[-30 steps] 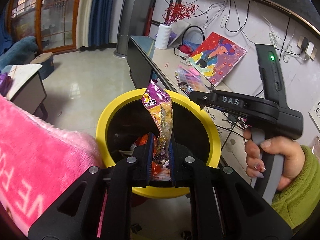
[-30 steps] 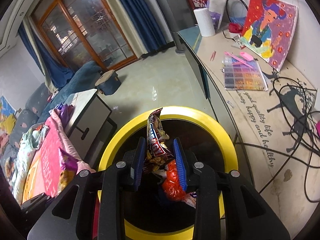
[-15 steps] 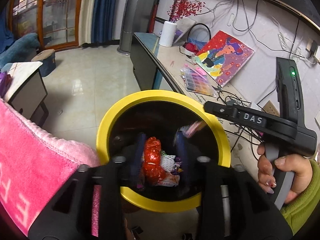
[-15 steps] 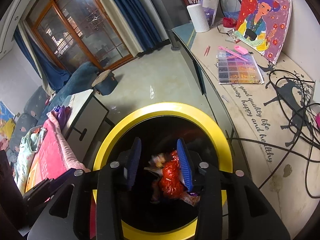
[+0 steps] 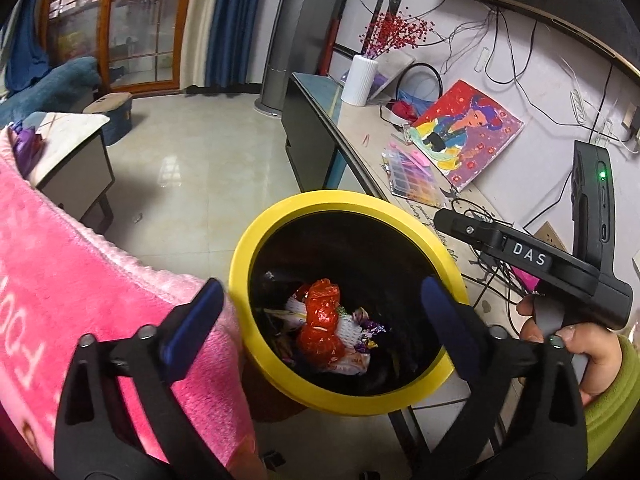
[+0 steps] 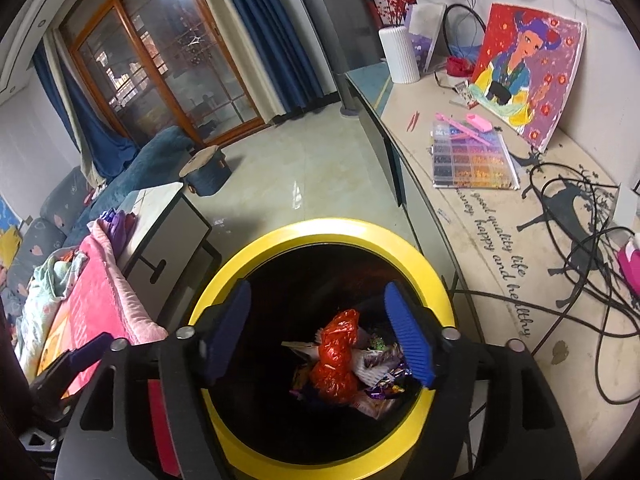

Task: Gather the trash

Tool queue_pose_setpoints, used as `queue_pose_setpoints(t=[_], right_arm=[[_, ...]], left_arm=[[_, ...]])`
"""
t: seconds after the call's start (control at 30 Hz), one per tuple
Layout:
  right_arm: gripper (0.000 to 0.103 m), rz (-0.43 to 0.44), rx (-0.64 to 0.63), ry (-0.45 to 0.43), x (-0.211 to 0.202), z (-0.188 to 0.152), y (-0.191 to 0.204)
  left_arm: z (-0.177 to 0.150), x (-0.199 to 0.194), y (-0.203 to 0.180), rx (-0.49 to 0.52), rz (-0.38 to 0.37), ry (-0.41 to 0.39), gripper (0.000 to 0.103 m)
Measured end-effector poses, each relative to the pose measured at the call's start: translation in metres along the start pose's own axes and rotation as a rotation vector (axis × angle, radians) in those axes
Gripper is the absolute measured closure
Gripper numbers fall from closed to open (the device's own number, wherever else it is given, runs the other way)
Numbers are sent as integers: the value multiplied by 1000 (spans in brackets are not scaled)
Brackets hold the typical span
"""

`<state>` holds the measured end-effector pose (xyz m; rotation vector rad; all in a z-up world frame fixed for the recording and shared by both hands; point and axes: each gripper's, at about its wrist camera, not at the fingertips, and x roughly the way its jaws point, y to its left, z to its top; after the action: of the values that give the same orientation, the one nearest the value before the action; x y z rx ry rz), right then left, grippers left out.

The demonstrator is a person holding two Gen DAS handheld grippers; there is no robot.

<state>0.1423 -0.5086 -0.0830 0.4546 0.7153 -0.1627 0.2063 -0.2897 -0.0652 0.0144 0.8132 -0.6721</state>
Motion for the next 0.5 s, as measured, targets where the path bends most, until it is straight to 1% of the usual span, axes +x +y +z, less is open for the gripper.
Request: queue_pose_setpoints(t=[0.03,0.13,0.17,0.37,0.47,0.5], right_arm=[[29,-4,-3,-4,-2,0,1],[25,-5,-9,-18,-6,0,6],[21,-3,-13,-20,-8,-1,8],[14,0,-58,-37,-17,-7,29],[8,4,-78,-62,-25,-10,42],[8,3,-86,-69,-27,-10,45]], left_arm=[[0,-3,1,-4,8,-3,11],[0,-11,7,-12,28,-20,11],[0,-13,8,-14,33,-26,11],[0,-35,24,-40,67,-61,11],[-1,-46,32,-53,94,-79,11],[-2,-49,34,-57,99,-83,11]])
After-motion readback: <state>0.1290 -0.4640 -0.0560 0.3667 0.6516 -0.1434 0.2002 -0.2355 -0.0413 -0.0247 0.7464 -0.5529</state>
